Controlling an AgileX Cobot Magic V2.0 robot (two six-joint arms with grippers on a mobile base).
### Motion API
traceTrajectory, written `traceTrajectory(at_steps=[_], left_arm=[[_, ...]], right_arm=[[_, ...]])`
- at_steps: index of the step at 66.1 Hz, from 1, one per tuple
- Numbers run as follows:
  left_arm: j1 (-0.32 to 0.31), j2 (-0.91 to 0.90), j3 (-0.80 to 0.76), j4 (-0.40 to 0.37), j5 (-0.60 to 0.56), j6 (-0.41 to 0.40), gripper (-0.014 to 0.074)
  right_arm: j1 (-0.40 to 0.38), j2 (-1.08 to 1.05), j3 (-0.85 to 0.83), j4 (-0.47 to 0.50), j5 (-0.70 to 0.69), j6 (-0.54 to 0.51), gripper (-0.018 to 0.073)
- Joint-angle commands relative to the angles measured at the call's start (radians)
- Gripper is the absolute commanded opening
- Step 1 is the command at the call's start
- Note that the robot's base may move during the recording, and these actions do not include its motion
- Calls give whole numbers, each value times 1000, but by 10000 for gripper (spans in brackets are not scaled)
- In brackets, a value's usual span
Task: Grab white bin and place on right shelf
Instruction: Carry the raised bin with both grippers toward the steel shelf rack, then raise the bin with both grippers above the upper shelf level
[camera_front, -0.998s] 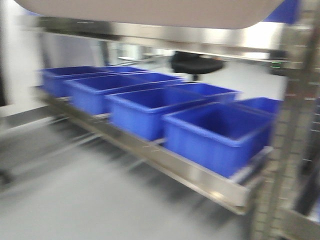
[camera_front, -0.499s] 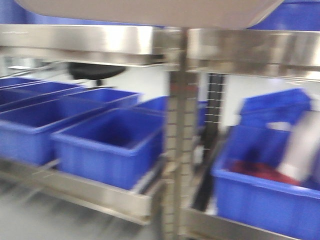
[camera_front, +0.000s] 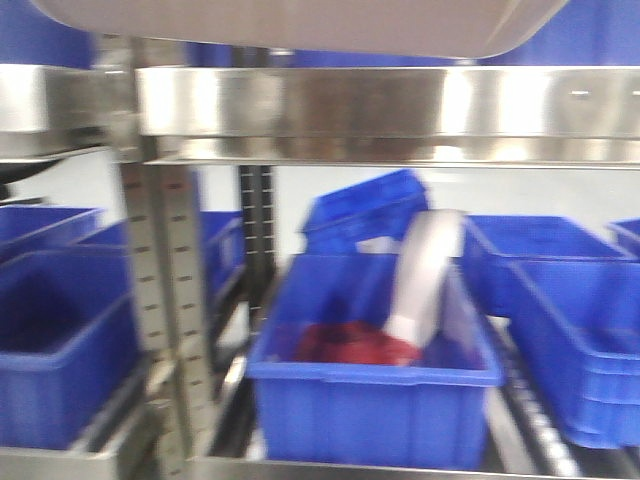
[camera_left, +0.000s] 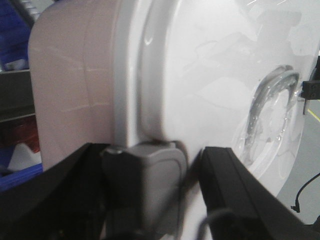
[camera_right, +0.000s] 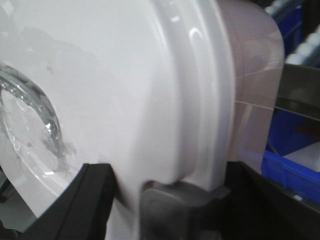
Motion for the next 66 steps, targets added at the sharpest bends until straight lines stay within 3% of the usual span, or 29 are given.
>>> traceTrajectory(at_steps=[1,66], left_arm=[[-24,-12,-33,-220,67,5,238],[-24,-12,-33,-220,65,5,238]], right_arm=[[21,-17,-37,241,116,-8,437],[21,-17,-37,241,116,-8,437]])
